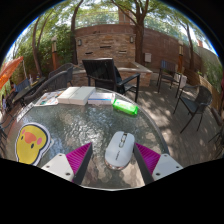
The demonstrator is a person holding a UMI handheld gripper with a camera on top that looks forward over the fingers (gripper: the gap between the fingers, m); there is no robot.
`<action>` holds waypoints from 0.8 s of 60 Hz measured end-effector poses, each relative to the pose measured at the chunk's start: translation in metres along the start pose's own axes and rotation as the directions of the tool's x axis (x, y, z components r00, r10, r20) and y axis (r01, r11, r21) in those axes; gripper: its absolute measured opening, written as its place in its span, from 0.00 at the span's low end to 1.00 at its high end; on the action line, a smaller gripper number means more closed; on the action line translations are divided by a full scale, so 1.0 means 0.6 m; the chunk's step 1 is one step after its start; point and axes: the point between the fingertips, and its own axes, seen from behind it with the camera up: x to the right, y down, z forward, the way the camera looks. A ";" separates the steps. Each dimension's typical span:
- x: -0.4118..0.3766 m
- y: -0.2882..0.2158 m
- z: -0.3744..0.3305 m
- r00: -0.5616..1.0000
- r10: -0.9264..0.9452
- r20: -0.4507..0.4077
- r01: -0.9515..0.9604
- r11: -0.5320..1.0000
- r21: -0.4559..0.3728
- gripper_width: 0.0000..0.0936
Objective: Arrange mouse
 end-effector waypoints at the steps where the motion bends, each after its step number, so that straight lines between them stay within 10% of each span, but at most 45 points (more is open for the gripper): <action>1: -0.001 -0.002 0.005 1.000 0.000 -0.001 0.000 1.000 -0.002 0.90; 15: -0.018 -0.016 0.038 0.999 -0.051 0.014 0.051 0.999 0.006 0.54; 34: 0.006 -0.037 0.006 0.993 -0.066 -0.102 0.068 0.998 0.012 0.39; 48: -0.038 -0.285 -0.199 0.977 0.100 -0.187 -0.039 0.952 0.305 0.40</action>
